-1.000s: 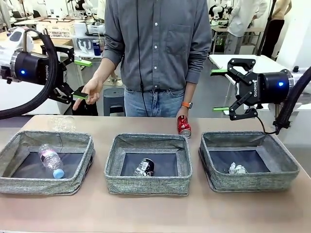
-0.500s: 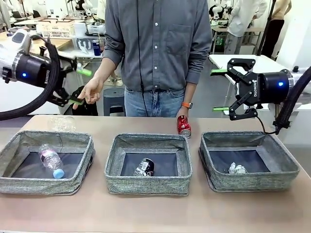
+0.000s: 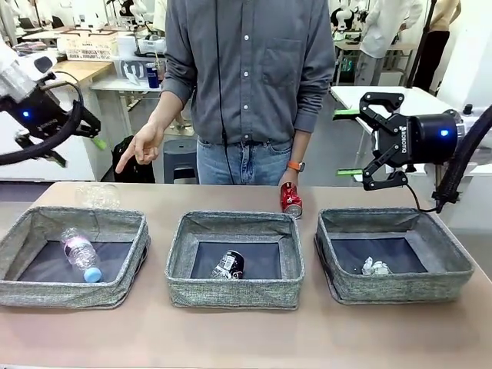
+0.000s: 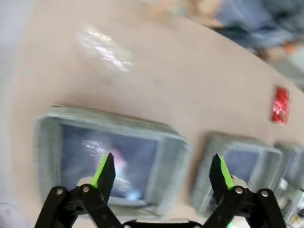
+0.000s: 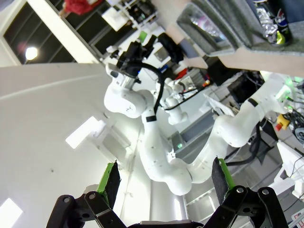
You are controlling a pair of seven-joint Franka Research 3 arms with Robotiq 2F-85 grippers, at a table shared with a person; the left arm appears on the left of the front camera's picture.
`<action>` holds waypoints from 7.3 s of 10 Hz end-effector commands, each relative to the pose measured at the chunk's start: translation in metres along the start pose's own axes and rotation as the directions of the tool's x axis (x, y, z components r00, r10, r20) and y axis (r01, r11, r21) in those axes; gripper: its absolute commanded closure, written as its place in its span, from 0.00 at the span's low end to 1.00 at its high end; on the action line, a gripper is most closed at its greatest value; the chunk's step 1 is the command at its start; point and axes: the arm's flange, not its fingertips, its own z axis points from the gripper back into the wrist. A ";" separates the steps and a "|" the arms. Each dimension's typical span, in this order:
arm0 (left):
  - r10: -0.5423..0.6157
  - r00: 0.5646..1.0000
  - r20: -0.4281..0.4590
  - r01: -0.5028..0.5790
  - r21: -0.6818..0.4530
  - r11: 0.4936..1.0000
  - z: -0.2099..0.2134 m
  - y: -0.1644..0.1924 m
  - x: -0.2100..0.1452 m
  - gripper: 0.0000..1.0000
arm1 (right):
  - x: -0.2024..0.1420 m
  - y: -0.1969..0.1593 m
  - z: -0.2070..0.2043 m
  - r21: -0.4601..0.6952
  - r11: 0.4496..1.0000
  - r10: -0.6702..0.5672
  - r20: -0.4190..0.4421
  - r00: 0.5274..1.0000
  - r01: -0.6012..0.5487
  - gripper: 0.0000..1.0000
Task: Sort the waste into the appropriate baskets.
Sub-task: Pick up the waste item pointed out by the person.
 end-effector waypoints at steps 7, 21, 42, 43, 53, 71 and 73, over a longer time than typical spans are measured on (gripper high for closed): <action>-0.224 0.974 -0.031 0.226 0.095 0.970 -0.033 0.014 0.039 0.00 | -0.002 0.004 -0.002 0.016 1.000 -0.007 -0.012 1.000 0.007 0.00; -0.999 0.047 -0.018 0.842 -0.537 0.049 -0.027 0.054 0.052 0.00 | -0.002 0.004 -0.002 0.016 1.000 -0.007 -0.012 1.000 0.007 0.00; -0.869 -0.494 -0.021 0.848 -0.234 -0.476 -0.186 0.050 0.106 0.00 | -0.002 0.004 -0.002 0.016 1.000 -0.007 -0.012 1.000 0.007 0.00; -0.873 -0.485 -0.062 0.856 -0.237 -0.459 -0.197 0.052 0.105 0.00 | -0.002 0.004 -0.002 0.016 1.000 -0.007 -0.012 1.000 0.007 0.00; -0.886 -0.463 -0.010 0.845 -0.306 -0.438 -0.220 0.056 0.101 0.27 | -0.002 0.004 -0.002 0.016 1.000 -0.007 -0.012 1.000 0.007 0.00; -0.989 0.088 0.118 0.959 -0.278 0.052 0.041 0.022 0.019 0.65 | -0.002 0.004 -0.002 0.016 1.000 -0.007 -0.012 1.000 0.007 0.00; -0.995 -0.075 -0.072 0.956 -0.289 -0.052 0.027 0.032 0.066 0.65 | -0.002 0.004 -0.002 0.016 1.000 -0.007 -0.012 1.000 0.007 0.00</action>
